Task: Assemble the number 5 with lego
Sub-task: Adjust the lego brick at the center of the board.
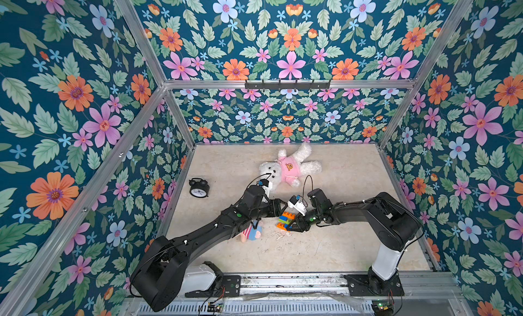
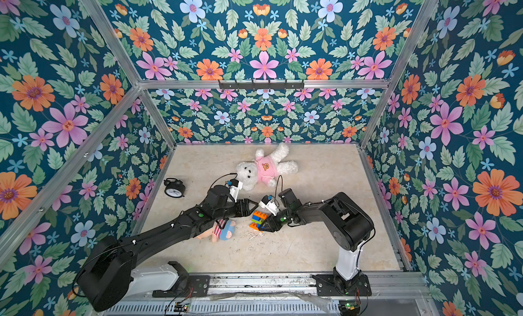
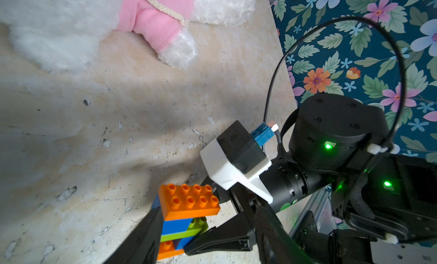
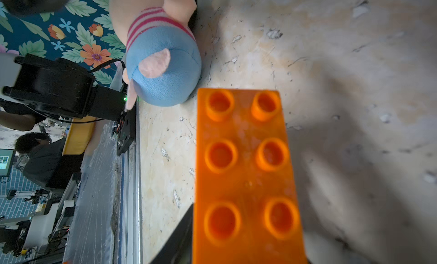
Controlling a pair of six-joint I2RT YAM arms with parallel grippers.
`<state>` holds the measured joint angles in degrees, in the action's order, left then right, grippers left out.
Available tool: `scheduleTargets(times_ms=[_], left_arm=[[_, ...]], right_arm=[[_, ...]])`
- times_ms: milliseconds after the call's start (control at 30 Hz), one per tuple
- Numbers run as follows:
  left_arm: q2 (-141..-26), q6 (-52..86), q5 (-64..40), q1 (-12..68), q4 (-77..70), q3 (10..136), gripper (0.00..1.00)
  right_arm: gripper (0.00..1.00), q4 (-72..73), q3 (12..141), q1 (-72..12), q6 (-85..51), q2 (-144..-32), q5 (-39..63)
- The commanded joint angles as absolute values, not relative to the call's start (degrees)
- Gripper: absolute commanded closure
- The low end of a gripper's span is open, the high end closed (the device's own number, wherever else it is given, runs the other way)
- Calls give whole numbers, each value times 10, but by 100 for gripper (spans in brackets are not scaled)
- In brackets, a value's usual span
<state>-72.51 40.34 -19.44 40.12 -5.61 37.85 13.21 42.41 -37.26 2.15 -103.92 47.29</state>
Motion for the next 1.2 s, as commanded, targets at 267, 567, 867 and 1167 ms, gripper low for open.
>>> scheduleTargets(times_ms=[267, 567, 867, 1167], left_arm=[[-715, 393, -187, 401, -47, 378, 33], [-698, 377, -164, 401, -26, 383, 33], [-617, 319, -41, 400, 20, 390, 31], [-490, 171, 344, 394, 24, 360, 1]], right_arm=[[41, 67, 407, -341, 11, -1003, 381], [26, 58, 390, -330, -12, -939, 338], [19, 72, 366, -329, -48, -812, 235], [2, 219, 248, -316, -48, -545, -201]])
